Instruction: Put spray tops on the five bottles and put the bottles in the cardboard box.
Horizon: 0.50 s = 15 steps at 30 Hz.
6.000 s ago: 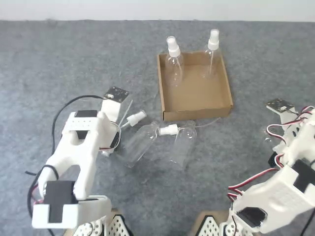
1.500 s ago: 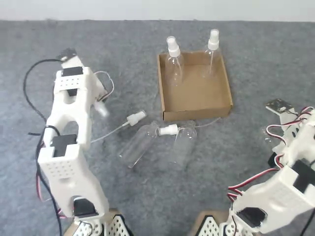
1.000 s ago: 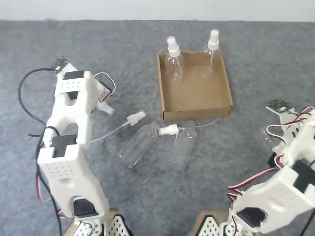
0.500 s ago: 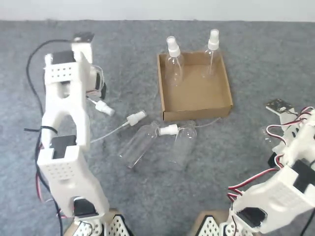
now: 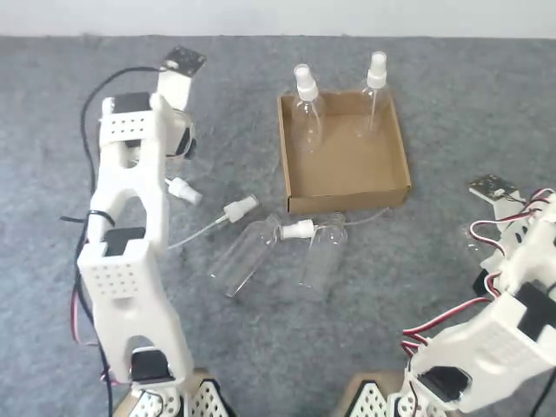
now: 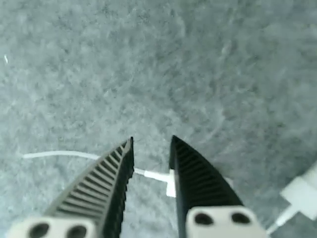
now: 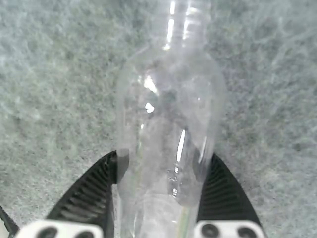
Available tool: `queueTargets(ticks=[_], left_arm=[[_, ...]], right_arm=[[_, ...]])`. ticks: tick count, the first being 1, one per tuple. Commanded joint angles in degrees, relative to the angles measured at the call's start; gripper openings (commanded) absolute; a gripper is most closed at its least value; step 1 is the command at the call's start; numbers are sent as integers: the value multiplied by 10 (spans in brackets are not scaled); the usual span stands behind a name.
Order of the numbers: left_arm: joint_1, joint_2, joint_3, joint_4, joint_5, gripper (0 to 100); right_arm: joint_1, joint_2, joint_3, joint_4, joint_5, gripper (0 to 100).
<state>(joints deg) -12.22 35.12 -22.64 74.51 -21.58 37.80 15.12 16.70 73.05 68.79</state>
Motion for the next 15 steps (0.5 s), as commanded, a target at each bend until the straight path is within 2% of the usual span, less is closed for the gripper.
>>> queueTargets(ticks=[1, 10, 15], left_arm=[[-24, 2, -10, -2, -17, 75], [-58, -19, 110, -8, -55, 73], [-56, -109, 230, -34, -55, 72]], right_arm=[[9, 0, 6, -3, 11, 61], [6, 0, 6, -1, 11, 61], [10, 0, 6, -1, 11, 61]])
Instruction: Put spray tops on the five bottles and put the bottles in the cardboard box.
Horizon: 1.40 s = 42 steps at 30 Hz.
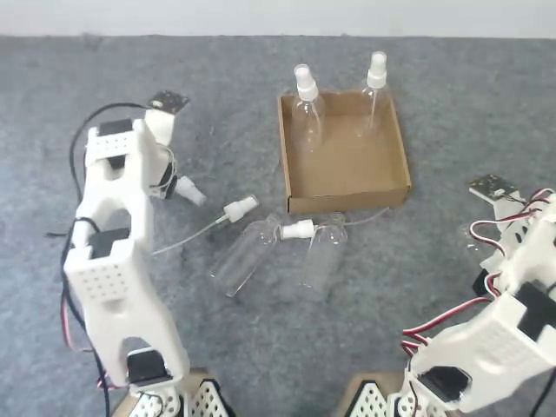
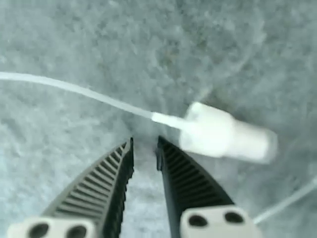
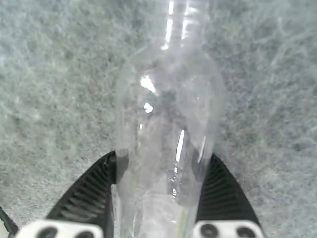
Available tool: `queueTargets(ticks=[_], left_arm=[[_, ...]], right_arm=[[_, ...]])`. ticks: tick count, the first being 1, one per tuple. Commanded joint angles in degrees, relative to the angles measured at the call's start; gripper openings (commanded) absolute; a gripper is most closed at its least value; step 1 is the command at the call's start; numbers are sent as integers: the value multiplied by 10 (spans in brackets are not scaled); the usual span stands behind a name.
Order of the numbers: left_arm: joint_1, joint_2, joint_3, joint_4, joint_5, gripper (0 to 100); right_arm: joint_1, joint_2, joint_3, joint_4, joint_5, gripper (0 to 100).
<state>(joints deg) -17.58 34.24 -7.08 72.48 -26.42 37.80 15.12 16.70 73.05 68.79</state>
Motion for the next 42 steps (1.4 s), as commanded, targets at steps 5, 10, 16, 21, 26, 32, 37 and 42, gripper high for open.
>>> queueTargets(ticks=[5, 10, 16, 21, 26, 32, 37, 42], left_arm=[[-2, -255, 196, -38, 20, 73], [12, -360, 220, -48, -23, 114], [71, -338, 218, -38, -130, 216], [81, -251, 149, -5, -230, 214], [81, -156, 45, 51, -330, 214], [80, -83, -42, 75, -369, 213], [80, -42, -65, 76, -404, 213], [73, -16, -67, 53, -418, 179]], right_arm=[[6, 0, 6, 0, 11, 61], [7, 0, 6, 0, 11, 61], [8, 0, 6, 0, 11, 61], [8, 0, 6, 0, 11, 61], [8, 0, 6, 0, 11, 61], [7, 0, 6, 0, 11, 61], [8, -2, 6, 0, 11, 61], [8, -4, 6, 0, 11, 61]])
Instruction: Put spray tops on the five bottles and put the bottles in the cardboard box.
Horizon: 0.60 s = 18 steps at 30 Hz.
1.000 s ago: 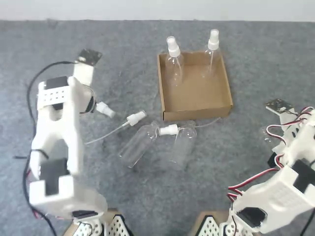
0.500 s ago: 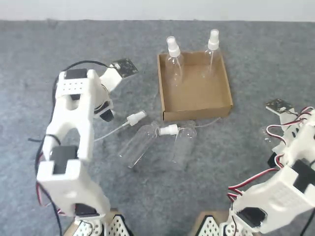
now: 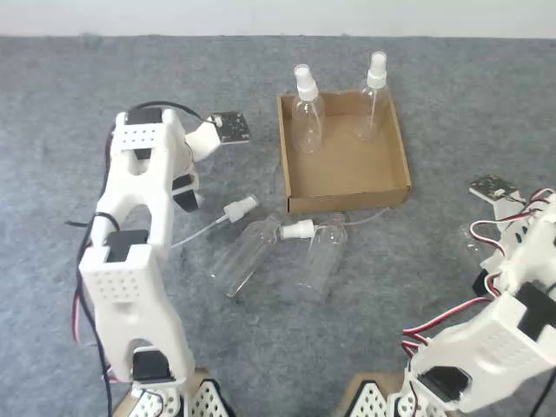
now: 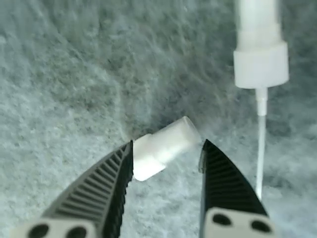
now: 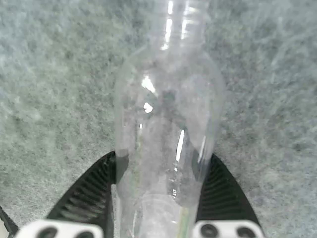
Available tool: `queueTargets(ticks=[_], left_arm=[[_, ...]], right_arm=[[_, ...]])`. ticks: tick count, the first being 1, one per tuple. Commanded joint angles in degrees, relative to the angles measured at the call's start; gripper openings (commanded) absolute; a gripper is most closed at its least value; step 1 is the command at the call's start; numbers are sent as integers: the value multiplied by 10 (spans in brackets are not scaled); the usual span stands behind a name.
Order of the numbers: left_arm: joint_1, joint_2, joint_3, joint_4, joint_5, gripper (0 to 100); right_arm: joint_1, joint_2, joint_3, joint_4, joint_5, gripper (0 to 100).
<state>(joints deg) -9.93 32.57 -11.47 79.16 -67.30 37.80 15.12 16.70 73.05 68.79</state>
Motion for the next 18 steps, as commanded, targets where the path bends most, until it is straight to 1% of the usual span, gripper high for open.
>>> queueTargets(ticks=[1, 4, 6, 8, 11, 13, 16, 17, 18], left_arm=[[-5, 5, -23, -18, -8, 175], [-15, 15, -22, -16, -4, 172], [-18, 19, -22, -17, 32, 147], [-19, 16, -21, -15, 82, 88], [-14, 14, -22, 16, 188, 18], [-4, 14, -22, 45, 273, 13], [7, 14, -22, 69, 425, 13], [11, 14, -22, 69, 462, 17], [13, 14, -22, 69, 485, 29]], right_arm=[[8, -4, 6, 0, 11, 61], [7, -3, 6, 0, 11, 61], [9, -3, 6, 0, 11, 61], [9, -3, 6, 0, 11, 61], [10, -1, 6, 0, 11, 61], [10, 0, 6, 0, 11, 61], [7, 0, 6, 0, 11, 61], [7, 0, 6, 0, 11, 61], [6, 0, 6, 0, 10, 61]])
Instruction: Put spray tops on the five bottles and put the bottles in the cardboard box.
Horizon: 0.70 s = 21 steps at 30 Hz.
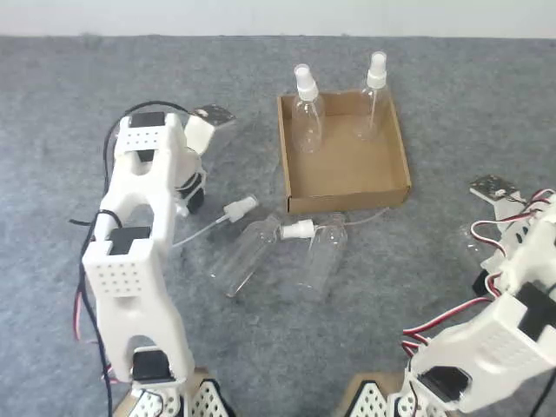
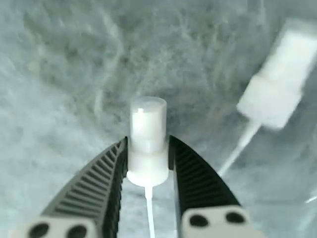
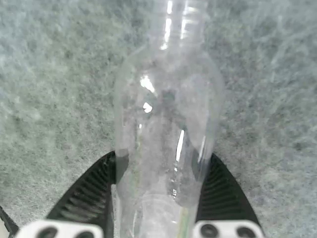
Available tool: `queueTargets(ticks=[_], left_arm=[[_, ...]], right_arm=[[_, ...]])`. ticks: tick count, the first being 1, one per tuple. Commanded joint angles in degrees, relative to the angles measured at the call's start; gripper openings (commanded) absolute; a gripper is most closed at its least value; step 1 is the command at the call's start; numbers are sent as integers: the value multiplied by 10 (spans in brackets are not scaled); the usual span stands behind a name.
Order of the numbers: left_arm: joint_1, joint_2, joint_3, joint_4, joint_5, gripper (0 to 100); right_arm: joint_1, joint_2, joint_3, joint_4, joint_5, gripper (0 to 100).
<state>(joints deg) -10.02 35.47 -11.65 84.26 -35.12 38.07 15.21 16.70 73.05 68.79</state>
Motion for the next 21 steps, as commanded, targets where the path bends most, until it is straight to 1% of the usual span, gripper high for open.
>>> queueTargets(ticks=[1, 5, 7, 10, 15, 18, 21], left_arm=[[17, -15, -21, 16, 178, 49], [25, -15, -36, -2, 192, 162], [25, -15, -59, -4, 192, 185], [24, -9, -97, -4, 193, 184], [21, -6, -99, -5, 179, 184], [23, 24, -100, -5, 163, 181], [26, 65, -102, -8, 163, 129]], right_arm=[[3, -1, 6, 0, 10, 61], [6, -1, 6, 0, 11, 61], [7, -1, 6, 0, 11, 61], [7, -1, 6, 0, 11, 61], [5, -1, 6, 0, 11, 61], [5, -1, 6, 0, 11, 61], [6, -1, 6, 0, 11, 61]])
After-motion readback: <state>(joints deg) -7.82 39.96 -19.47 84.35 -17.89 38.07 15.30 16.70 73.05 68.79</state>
